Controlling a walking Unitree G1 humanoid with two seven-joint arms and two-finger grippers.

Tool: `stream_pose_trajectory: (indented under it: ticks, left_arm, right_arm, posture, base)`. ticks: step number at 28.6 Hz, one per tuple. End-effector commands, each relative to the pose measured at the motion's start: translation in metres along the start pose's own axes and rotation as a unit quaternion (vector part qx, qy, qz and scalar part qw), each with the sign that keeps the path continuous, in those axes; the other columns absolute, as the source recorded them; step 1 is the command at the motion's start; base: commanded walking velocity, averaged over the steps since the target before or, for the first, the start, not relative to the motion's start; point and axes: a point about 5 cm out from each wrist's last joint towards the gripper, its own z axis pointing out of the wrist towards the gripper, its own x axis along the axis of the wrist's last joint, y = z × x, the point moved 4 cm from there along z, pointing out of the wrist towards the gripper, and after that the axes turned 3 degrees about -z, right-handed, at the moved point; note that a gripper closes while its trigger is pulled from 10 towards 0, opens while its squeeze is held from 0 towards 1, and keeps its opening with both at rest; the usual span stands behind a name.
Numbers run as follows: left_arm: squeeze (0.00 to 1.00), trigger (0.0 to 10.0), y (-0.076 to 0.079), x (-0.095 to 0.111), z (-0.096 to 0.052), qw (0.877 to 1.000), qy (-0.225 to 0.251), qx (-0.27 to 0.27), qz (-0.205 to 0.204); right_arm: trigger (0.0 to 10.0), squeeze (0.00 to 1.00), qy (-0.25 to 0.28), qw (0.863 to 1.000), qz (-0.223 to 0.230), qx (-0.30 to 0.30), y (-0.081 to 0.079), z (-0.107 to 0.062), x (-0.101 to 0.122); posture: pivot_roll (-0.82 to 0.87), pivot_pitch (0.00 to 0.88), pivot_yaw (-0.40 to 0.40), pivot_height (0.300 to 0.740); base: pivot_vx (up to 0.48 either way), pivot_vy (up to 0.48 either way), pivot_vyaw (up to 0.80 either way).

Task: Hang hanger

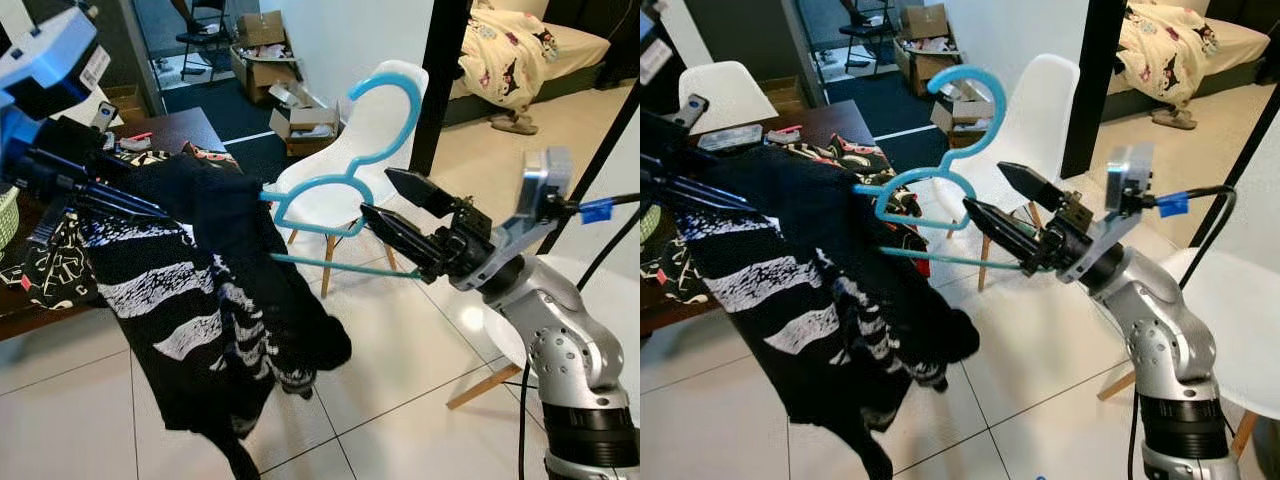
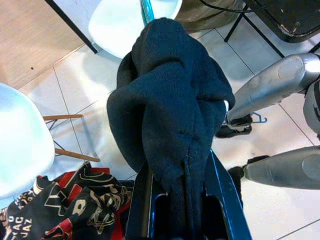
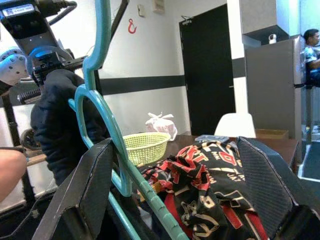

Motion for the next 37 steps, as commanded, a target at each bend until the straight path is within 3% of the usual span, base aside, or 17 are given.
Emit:
stream_pose_trajectory:
  ticks: [1,8,10,11,12,13,14,15,16,17,21,27,28,30,32,35,37]
  left_arm:
    - [0.0,0.0,-0.002,-0.013,-0.034,0.997,-0.032,0.054,-0.036]
    - [0.0,0.0,-0.004,-0.014,-0.035,0.997,-0.027,0.057,-0.034]
    - [0.0,0.0,-0.007,-0.019,-0.031,0.998,-0.029,0.054,-0.031]
    - [0.0,0.0,-0.01,-0.025,-0.026,0.998,-0.027,0.053,-0.029]
    - [0.0,0.0,-0.01,-0.025,-0.026,0.998,-0.027,0.053,-0.029]
    - [0.0,0.0,-0.014,-0.031,-0.021,0.998,-0.024,0.053,-0.027]
    - [0.0,0.0,-0.014,-0.031,-0.021,0.998,-0.024,0.053,-0.027]
    - [0.0,0.0,-0.016,-0.036,-0.016,0.998,-0.022,0.05,-0.028]
    - [0.0,0.0,-0.016,-0.036,-0.016,0.998,-0.022,0.05,-0.028]
    - [0.0,0.0,-0.016,-0.039,-0.014,0.998,-0.019,0.049,-0.031]
    - [0.0,0.0,-0.017,-0.043,-0.013,0.998,-0.016,0.047,-0.038]
    - [0.0,0.0,-0.02,-0.04,-0.018,0.998,-0.004,0.058,-0.036]
    - [0.0,0.0,-0.022,-0.035,-0.022,0.997,0.007,0.065,-0.031]
    - [0.0,0.0,-0.022,-0.035,-0.022,0.997,0.007,0.065,-0.031]
    - [0.0,0.0,-0.027,-0.004,-0.038,0.994,0.063,0.088,-0.003]
    - [0.0,0.0,-0.03,0.013,-0.047,0.991,0.091,0.101,0.016]
    - [0.0,0.0,-0.034,0.035,-0.056,0.985,0.124,0.115,0.043]
  right_arm:
    - [10.0,1.0,0.07,0.985,-0.018,-0.157,0.049,-0.062,0.033]
    - [10.0,1.0,0.124,0.975,0.01,-0.185,0.057,-0.078,0.04]
    - [10.0,1.0,0.117,0.981,0.02,-0.152,0.046,-0.071,0.034]
    - [10.0,0.94,0.091,0.992,0.025,-0.084,0.024,-0.061,0.025]
    - [10.0,0.94,0.091,0.992,0.025,-0.084,0.024,-0.061,0.025]
    - [10.0,0.68,0.067,0.997,0.036,-0.004,-0.003,-0.053,0.018]
    - [10.0,0.68,0.067,0.997,0.036,-0.004,-0.003,-0.053,0.018]
    - [10.0,0.34,0.057,0.996,0.05,0.056,-0.023,-0.05,0.015]
    - [10.0,0.34,0.057,0.996,0.05,0.056,-0.023,-0.05,0.015]
    - [10.0,0.0,0.06,0.993,0.057,0.089,-0.033,-0.05,0.017]
    - [10.0,0.0,0.086,0.989,0.061,0.103,-0.036,-0.052,0.026]
    - [10.0,0.0,0.074,0.995,0.041,0.043,-0.018,-0.058,0.022]
    - [10.0,0.0,0.045,0.998,0.034,0.0,-0.006,-0.059,0.013]
    - [10.0,0.0,0.045,0.998,0.034,0.0,-0.006,-0.059,0.013]
    - [10.0,0.0,-0.027,0.992,0.047,-0.117,0.028,-0.077,-0.015]
    - [10.0,0.0,-0.04,0.99,0.061,-0.123,0.027,-0.088,-0.021]
    - [10.0,0.0,-0.049,0.992,0.091,-0.072,0.005,-0.098,-0.028]
  posture:
    - [0.11,0.047,0.063,0.74]
    - [0.11,0.052,0.065,0.74]
    - [0.11,0.052,0.066,0.74]
    - [0.1,0.051,0.065,0.74]
    - [0.1,0.051,0.065,0.74]
    - [0.1,0.05,0.064,0.74]
    - [0.1,0.05,0.064,0.74]
    - [0.1,0.051,0.063,0.74]
    - [0.1,0.051,0.063,0.74]
    - [0.09,0.052,0.065,0.74]
    - [0.09,0.052,0.064,0.74]
    - [0.09,0.055,0.061,0.74]
    - [0.09,0.058,0.059,0.74]
    - [0.09,0.058,0.059,0.74]
    - [0.1,0.064,0.054,0.74]
    - [0.09,0.064,0.054,0.74]
    - [0.09,0.065,0.053,0.74]
  base:
    - [0.0,0.0,0.0]
    - [0.0,0.0,0.0]
    - [0.0,0.0,0.0]
    - [0.0,0.0,0.0]
    - [0.0,0.0,0.0]
    - [0.0,0.0,0.0]
    - [0.0,0.0,0.0]
    - [0.0,0.0,0.0]
    - [0.0,0.0,0.0]
    - [0.0,0.0,0.0]
    - [0.0,0.0,0.0]
    - [0.0,0.0,0.0]
    - [0.0,0.0,0.0]
    - [0.0,0.0,0.0]
    - [0.0,0.0,0.0]
    - [0.0,0.0,0.0]
    - [0.0,0.0,0.0]
